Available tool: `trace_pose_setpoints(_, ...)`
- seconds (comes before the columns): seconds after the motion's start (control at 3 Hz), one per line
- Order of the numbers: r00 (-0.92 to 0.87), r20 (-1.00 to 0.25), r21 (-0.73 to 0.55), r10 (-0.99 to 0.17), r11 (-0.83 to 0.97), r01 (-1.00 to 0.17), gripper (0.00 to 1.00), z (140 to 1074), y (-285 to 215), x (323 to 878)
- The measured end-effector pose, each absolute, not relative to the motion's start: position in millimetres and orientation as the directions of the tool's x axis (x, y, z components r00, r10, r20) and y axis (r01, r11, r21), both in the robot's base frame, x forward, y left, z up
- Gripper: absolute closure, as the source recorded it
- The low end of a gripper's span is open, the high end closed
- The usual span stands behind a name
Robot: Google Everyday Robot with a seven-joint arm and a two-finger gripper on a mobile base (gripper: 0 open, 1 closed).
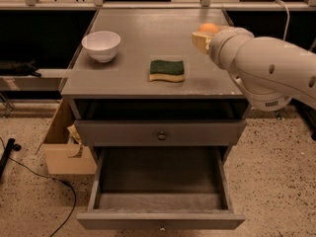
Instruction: Pick orange from middle drawer and place on counter
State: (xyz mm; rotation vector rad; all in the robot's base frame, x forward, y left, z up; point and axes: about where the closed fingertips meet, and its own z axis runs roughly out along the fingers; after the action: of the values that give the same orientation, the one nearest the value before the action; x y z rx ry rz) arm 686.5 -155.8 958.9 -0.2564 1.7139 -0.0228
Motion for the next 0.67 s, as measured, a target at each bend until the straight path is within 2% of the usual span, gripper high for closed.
trace_pose_setpoints(0.67, -0.178, -0.965, -0.168, -0.194, 0.975, -0.148, 1.0, 933.3, -160.8, 686.9)
